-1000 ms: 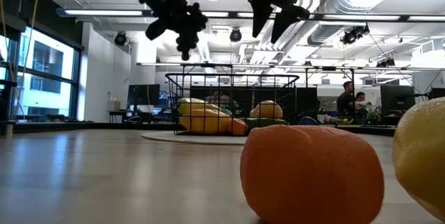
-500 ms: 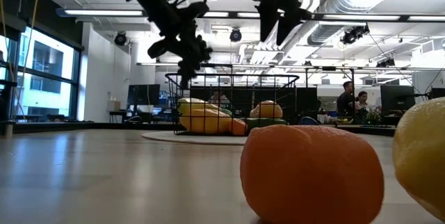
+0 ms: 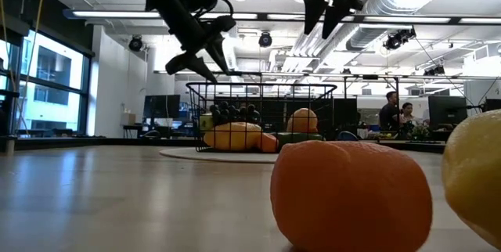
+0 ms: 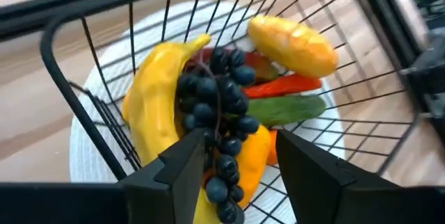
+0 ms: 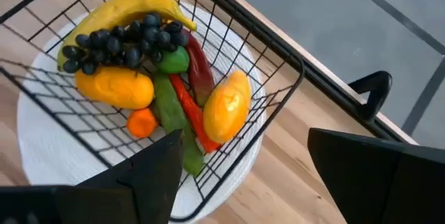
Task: Build produce basket
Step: Put the yellow lemon into the black wire basket
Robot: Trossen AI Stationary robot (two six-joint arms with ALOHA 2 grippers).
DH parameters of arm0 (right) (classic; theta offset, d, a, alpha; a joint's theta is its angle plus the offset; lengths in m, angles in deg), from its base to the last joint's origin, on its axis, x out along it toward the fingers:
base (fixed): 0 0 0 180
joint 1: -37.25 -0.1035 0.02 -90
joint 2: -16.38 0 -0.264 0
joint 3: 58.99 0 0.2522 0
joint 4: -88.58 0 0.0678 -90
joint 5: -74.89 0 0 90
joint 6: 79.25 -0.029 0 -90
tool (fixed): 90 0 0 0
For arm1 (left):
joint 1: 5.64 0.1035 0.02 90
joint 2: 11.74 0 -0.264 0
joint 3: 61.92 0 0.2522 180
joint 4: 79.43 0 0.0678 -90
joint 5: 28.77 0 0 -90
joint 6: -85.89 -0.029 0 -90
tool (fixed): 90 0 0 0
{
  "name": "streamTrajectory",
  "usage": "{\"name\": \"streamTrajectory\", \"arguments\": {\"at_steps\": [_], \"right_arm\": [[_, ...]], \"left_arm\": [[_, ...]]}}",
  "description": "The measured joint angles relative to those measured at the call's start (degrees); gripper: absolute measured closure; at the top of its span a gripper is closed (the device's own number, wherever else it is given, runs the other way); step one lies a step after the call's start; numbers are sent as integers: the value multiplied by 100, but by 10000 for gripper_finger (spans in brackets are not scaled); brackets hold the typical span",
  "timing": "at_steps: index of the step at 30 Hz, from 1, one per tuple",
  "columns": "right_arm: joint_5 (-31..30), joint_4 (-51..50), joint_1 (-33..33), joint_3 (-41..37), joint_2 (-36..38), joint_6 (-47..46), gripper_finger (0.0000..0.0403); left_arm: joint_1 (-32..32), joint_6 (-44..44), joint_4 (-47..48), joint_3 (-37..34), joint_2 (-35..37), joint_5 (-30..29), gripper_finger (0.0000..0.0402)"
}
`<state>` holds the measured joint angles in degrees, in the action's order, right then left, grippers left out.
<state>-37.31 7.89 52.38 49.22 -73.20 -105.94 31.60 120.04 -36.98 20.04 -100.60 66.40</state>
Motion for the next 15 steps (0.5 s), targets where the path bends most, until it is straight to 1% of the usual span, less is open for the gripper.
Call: {"name": "streamTrajectory", "arguments": {"at_steps": [4,10,13,15], "right_arm": [[226,-20,-86,0,60,-84,116],[1171,-15,-352,0,81,-489,116],[1667,-15,-577,0,81,-799,116],[1890,-16,-761,0,81,-1030,116]], "left_arm": [[251,-276,-12,0,265,368,232],[437,-911,171,4,769,384,232],[471,-1249,396,4,1000,349,232],[472,-1511,511,4,1155,334,232]]}}
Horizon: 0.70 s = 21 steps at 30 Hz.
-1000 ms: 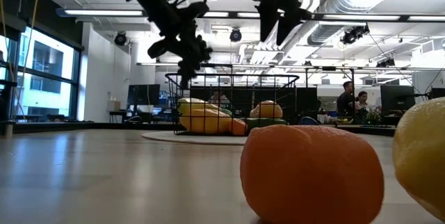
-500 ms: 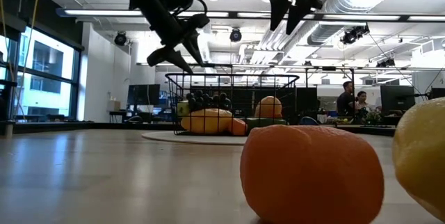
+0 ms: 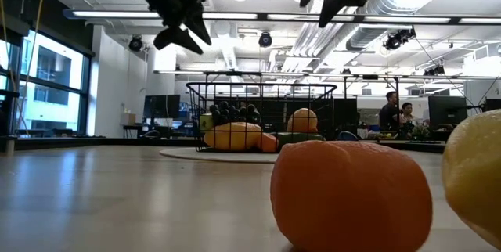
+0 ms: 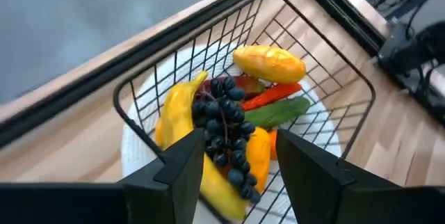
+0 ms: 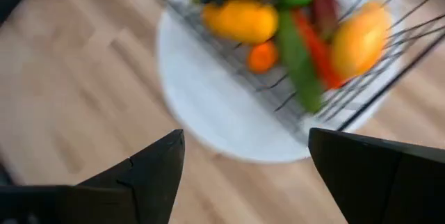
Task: Build produce basket
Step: Put the yellow lemon into the black wire basket
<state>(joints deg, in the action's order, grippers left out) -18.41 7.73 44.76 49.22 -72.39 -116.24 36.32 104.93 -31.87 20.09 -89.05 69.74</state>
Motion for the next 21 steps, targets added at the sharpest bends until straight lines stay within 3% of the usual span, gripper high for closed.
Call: {"name": "streamTrajectory", "arguments": {"at_steps": [13,21], "right_arm": [[425,9,-1449,0,-42,-1195,116],[580,186,-2512,-2,-389,-1002,116]], "left_arm": [[-361,-467,1359,0,551,-20,232],[-898,-423,1804,0,626,-35,232]]}}
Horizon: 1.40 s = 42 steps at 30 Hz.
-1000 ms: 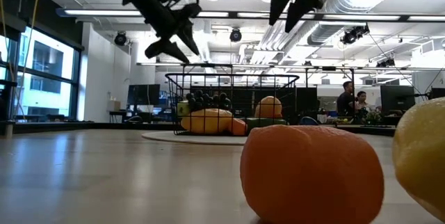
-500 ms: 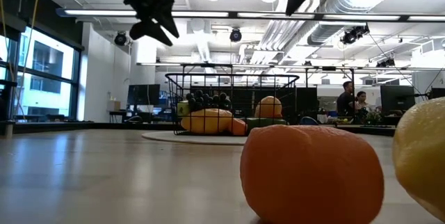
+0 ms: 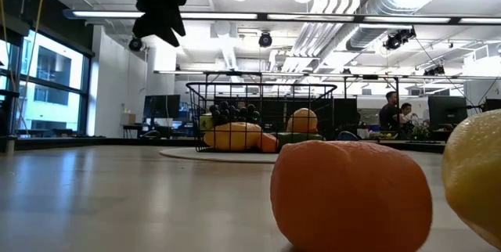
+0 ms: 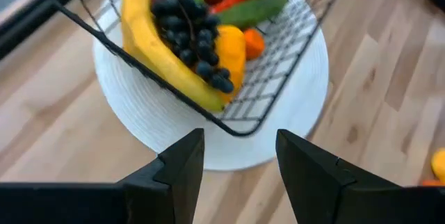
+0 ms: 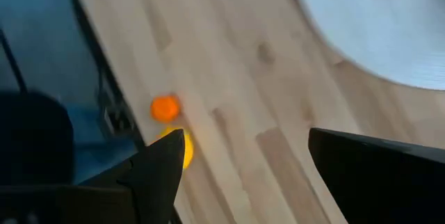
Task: Build produce basket
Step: Put the yellow lemon into the black wire basket
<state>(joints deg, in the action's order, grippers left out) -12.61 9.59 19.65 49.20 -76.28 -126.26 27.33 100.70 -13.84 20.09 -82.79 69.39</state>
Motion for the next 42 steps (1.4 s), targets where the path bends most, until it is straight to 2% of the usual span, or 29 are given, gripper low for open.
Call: {"name": "streamTrajectory", "arguments": {"at_steps": [11,17,21,29,42], "right_arm": [[-98,323,-1225,0,-681,376,116],[-187,769,-1621,0,-1290,748,116],[-190,1170,-1782,0,-1712,918,116],[-188,1988,-1909,0,-2287,962,116],[-155,2123,-1919,0,-2952,826,116]], "left_arm": [[-648,377,295,0,-1,-44,232],[-923,407,487,0,-1,-460,232],[-1027,428,645,0,-3,-721,232],[-1108,457,887,0,-6,-737,232],[-1106,466,968,0,-8,-741,232]]}}
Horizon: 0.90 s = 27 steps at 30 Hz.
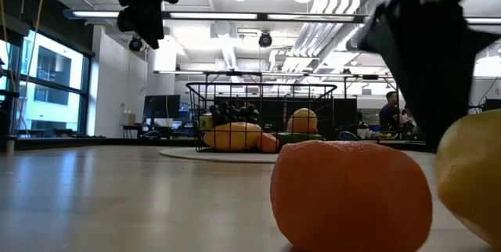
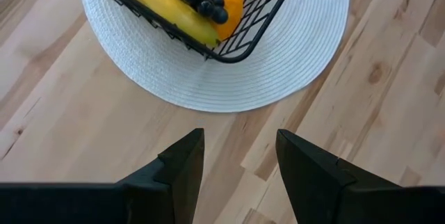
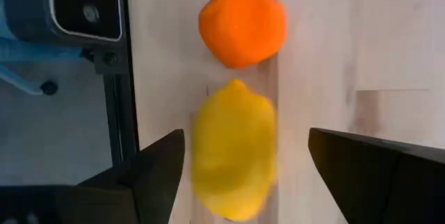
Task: Build produce basket
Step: Put the yellow lemon into the black wire basket
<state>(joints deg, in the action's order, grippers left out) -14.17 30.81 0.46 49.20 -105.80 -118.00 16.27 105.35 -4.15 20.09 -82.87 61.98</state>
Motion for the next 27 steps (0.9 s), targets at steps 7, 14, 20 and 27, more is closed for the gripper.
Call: {"name": "streamTrajectory", "arguments": {"at_steps": [7,14,20,27], "right_arm": [[493,-10,-2,-2,-237,-97,122],[563,-88,62,-2,-233,-27,244],[467,-521,184,-2,-15,274,287],[-230,-1063,662,-2,628,718,284]], "left_arm": [[0,-52,134,0,0,-18,232],[0,-111,175,0,0,-243,232],[2,-180,175,0,0,-273,232],[2,-210,171,-2,0,-291,232]]}}
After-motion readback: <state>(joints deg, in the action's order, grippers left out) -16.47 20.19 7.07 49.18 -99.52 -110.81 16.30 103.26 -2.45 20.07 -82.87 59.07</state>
